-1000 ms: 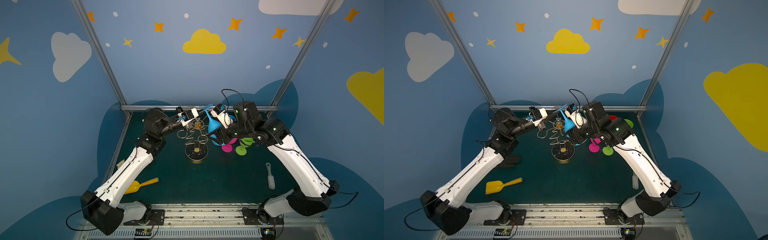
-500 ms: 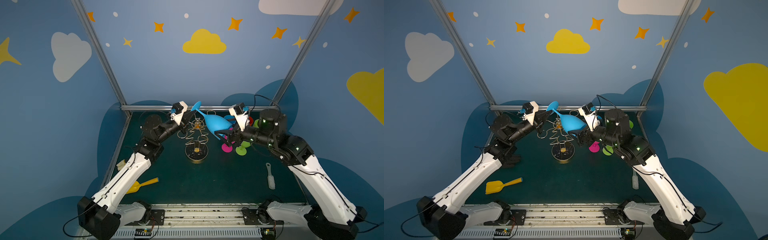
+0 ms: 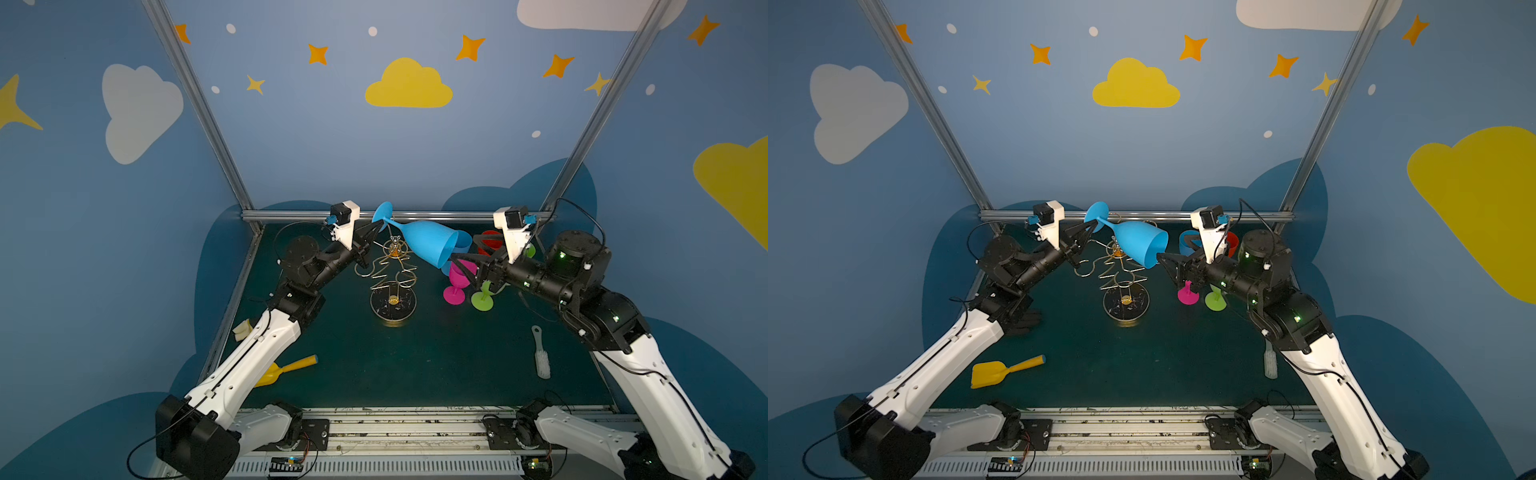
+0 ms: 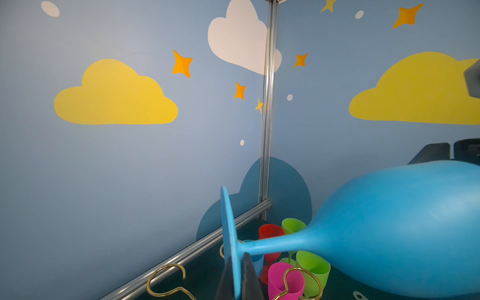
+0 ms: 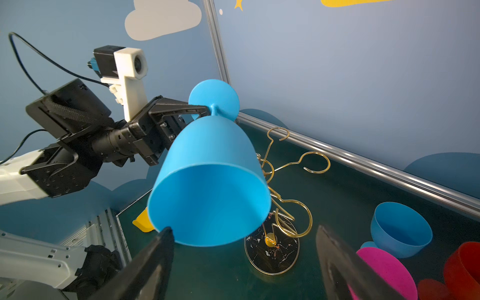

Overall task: Take the wine glass off the wine glass rack
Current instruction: 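Hold the cyan glass with both grippers and lower it toward the standing glasses, then open and withdraw the left gripper while the right gripper carries the cyan glass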

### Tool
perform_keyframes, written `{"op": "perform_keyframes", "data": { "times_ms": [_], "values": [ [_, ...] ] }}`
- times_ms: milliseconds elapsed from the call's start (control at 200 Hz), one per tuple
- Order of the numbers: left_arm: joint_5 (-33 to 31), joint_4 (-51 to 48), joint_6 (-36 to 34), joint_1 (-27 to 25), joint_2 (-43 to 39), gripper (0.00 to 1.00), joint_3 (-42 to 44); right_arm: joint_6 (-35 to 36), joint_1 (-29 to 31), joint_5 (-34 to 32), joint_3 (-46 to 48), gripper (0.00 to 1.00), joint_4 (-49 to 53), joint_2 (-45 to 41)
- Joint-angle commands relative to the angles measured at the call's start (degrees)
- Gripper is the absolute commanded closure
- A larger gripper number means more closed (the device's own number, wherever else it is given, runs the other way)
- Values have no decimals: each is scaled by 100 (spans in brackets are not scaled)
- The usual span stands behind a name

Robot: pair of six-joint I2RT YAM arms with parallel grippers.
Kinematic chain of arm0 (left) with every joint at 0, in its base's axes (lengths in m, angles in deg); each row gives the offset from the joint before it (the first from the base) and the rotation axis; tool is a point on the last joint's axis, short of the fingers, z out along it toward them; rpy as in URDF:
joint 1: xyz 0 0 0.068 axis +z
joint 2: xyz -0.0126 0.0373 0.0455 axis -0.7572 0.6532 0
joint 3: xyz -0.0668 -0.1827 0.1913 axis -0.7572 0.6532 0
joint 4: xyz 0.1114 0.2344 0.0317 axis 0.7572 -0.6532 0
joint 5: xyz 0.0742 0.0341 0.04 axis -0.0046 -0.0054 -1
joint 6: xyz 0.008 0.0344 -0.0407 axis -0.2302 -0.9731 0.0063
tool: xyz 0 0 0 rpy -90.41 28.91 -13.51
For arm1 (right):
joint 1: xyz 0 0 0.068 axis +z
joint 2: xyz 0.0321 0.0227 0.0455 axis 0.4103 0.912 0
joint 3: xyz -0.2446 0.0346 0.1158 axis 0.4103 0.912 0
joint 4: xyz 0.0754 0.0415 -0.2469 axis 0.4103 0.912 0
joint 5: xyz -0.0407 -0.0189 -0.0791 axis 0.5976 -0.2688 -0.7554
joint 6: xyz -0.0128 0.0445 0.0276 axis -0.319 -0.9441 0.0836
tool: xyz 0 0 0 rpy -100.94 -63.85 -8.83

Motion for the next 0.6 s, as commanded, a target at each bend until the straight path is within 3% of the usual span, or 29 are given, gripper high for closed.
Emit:
{"op": "perform_keyframes", "data": {
  "times_ms": [0,75,130,240,375,446,531,591],
  "values": [
    [389,405,226,21,-165,97,38,-82,-31,16,-222,20,-228,313],
    [506,440,300,16,-181,97,74,-69,-40,118,-330,24,-296,493],
    [580,481,346,15,-186,97,98,-61,-33,227,-394,33,-335,606],
    [640,411,358,18,-178,97,98,-103,-40,406,-428,64,-458,751],
    [490,403,289,23,-228,94,143,-214,-32,464,-397,94,-421,778],
    [306,313,221,28,-277,79,153,-228,-40,357,-375,100,-355,683],
    [-163,257,213,37,-408,37,242,-130,-55,-40,-442,100,-115,530],
    [-670,276,256,61,-544,18,353,93,-69,-328,-533,100,171,414]
  ]
}}
